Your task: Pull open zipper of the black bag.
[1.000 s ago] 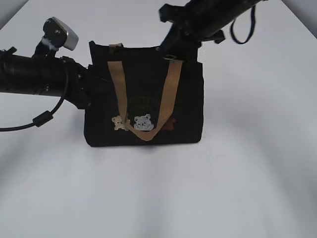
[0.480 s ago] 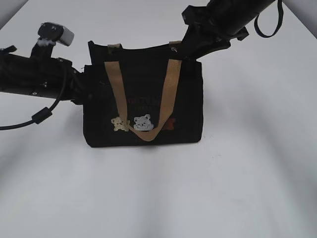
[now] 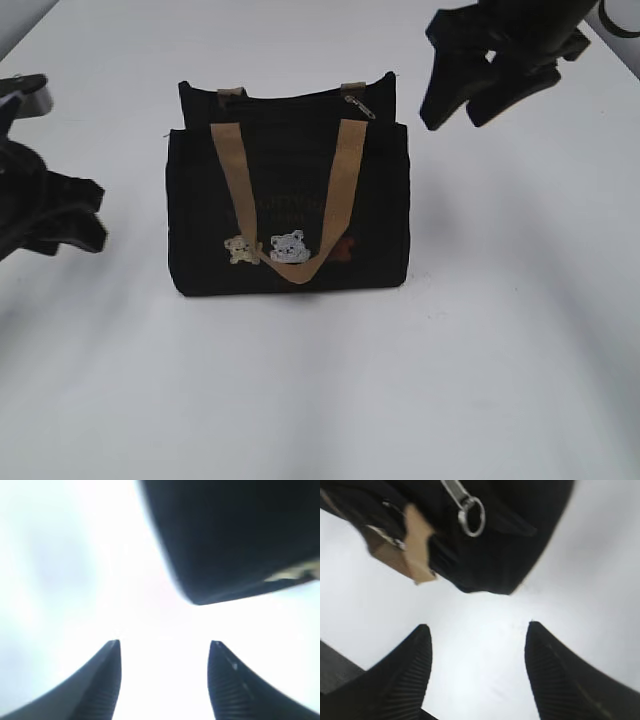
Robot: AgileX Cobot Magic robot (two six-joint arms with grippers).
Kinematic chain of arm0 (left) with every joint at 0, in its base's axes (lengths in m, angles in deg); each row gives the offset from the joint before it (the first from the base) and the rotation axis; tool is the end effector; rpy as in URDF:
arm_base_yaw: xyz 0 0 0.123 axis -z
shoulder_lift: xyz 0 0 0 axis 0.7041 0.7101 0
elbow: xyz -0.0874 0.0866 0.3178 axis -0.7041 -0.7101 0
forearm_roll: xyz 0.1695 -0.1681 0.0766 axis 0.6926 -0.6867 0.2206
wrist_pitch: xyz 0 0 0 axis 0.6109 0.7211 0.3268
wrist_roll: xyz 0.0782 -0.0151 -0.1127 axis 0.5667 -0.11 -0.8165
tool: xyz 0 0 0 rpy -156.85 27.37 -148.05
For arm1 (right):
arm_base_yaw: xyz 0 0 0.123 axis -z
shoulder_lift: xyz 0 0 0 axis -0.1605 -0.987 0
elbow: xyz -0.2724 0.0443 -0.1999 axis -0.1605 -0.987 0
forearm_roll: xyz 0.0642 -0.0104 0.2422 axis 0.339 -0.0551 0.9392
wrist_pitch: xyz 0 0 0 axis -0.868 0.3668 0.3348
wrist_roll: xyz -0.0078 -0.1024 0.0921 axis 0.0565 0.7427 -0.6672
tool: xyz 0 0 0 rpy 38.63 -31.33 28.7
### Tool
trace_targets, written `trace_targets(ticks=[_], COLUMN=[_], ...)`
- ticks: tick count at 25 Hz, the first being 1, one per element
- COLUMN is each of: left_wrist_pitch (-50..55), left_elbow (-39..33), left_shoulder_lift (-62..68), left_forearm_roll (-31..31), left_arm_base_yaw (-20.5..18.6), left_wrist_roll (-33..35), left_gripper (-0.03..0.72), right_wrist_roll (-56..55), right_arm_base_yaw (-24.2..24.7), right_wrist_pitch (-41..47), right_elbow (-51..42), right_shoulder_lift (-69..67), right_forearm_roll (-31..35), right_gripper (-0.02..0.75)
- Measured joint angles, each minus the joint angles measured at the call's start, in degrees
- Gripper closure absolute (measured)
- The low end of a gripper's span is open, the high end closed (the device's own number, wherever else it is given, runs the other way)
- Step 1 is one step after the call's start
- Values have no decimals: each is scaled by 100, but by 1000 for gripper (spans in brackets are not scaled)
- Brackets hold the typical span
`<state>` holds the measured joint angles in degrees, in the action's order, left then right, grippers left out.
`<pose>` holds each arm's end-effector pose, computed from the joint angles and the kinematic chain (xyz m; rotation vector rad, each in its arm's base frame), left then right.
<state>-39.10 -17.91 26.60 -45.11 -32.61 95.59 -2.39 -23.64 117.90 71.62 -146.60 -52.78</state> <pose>0.3023 -0.0993 0.2299 0.4139 2.6415 -0.3814 0.3854 0.1537 0.3209 -0.6100 2.7225 0.5832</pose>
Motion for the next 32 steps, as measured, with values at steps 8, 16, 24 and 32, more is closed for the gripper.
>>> trace_targets(ticks=[8, 16, 24, 32], left_wrist_pitch=[279, 1135, 2234, 2532], left_elbow=[-140, -776, -1646, -2088], left_shoulder_lift=[-699, -3218, -6096, -8185], left_forearm_roll=[1812, 1811, 1892, 2354], left_arm_base_yaw=[-285, -285, -285, -285], left_wrist_roll=[-2739, -2781, -2788, -2546], left_gripper=[307, 307, 307, 309], right_wrist_roll=[-1256, -1244, -1006, -759], right_arm_base_yaw=[0, 0, 0, 0], right_wrist_pitch=[65, -33, -418, -517], right_elbow=[-1359, -4094, -6227, -6606], right_shoulder_lift=[719, 3513, 6868, 9560], right_forearm_roll=[-1480, -1832, -1896, -1910], right_gripper=[278, 296, 296, 300])
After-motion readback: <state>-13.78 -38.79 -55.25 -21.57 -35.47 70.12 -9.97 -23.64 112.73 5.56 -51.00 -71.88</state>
